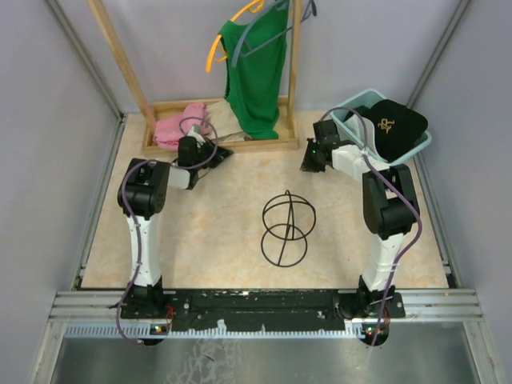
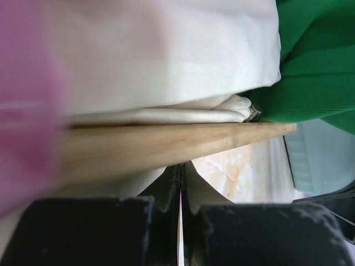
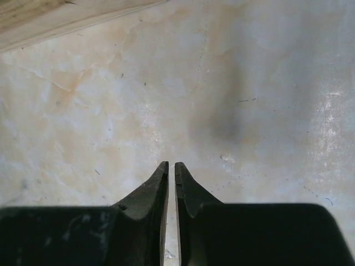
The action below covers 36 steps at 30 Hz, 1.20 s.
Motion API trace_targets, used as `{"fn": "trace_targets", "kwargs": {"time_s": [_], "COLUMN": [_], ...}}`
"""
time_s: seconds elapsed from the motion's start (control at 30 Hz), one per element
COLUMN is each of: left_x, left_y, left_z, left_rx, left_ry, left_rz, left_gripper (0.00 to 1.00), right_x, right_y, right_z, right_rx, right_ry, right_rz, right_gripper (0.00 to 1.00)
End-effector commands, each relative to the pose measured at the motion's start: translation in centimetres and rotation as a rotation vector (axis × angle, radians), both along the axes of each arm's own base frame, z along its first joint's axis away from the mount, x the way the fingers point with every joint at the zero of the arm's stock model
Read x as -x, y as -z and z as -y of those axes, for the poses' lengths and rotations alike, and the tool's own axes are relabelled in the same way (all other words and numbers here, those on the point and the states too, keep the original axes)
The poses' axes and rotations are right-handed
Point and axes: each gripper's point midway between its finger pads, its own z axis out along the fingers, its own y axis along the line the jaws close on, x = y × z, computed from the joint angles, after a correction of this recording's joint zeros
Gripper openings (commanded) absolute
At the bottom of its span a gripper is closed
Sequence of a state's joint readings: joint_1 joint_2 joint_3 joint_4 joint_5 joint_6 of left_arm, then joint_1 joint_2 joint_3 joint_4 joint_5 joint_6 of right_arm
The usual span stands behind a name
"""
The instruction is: Stack the hats
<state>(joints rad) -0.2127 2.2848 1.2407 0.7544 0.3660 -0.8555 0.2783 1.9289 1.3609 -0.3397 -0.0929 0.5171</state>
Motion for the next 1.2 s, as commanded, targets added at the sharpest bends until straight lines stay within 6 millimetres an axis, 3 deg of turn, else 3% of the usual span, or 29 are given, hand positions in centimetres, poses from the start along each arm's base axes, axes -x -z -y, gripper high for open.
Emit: {"fn": "trace_targets", "kwargs": {"time_s": [0.0,0.17,0.27,0.57,0.6,0.73,0.87,0.9,0.93,0.97,1.0,1.03,1.13,1.17], "left_x": [-0.2,0.7,0.1,-3.0,-3.3,-4.1,-3.1,-2.5,-1.8,-0.8,-0.1,0.7,3.0,3.7], "left_y": [-3.3,-2.4,-1.8,-2.7,-2.8,-3.4,-6.5,-7.4,-8.7,-9.8,-11.7,-12.8,-15.7,-16.6], "left_z": [-6.2,-10.6,-12.5,-15.5,-15.7,-16.7,-15.9,-15.6,-15.3,-14.7,-14.1,-13.6,-11.9,-11.4], "left_rx": [-0.097,-0.166,-0.173,-0.208,-0.209,-0.208,-0.195,-0.196,-0.191,-0.188,-0.190,-0.204,-0.243,-0.245], "left_ry": [-0.121,-0.180,-0.192,-0.216,-0.220,-0.227,-0.202,-0.199,-0.194,-0.171,-0.152,-0.126,-0.045,-0.024], "left_rz": [0.071,0.034,0.036,0.105,0.113,0.136,0.190,0.204,0.221,0.234,0.262,0.273,0.334,0.352], "left_gripper": [0.00,0.00,0.00,0.00,0.00,0.00,0.00,0.00,0.02,0.14,0.25,0.32,0.41,0.45], "right_x": [-1.0,-0.8,-0.3,1.2,1.4,1.4,1.3,1.1,0.9,0.6,0.3,-0.2,-1.5,-2.1], "right_y": [-5.9,-8.1,-9.3,-9.8,-11.0,-12.0,-13.9,-14.5,-15.3,-16.0,-16.6,-17.2,-18.9,-18.5], "right_z": [0.2,1.2,1.6,4.3,4.7,5.2,6.2,6.5,6.7,7.1,7.6,8.0,8.9,9.1], "right_rx": [-0.033,-0.034,-0.026,0.039,0.033,0.047,0.078,0.075,0.069,0.067,0.069,0.066,0.009,-0.029], "right_ry": [-0.018,-0.012,-0.017,0.016,0.026,0.021,0.028,0.030,0.028,0.035,0.052,0.069,0.129,0.112], "right_rz": [0.148,0.184,0.203,0.174,0.200,0.220,0.276,0.287,0.299,0.314,0.324,0.330,0.313,0.280], "right_gripper": [0.10,0.10,0.12,0.13,0.13,0.13,0.26,0.32,0.46,0.61,0.66,0.69,0.71,0.71]}}
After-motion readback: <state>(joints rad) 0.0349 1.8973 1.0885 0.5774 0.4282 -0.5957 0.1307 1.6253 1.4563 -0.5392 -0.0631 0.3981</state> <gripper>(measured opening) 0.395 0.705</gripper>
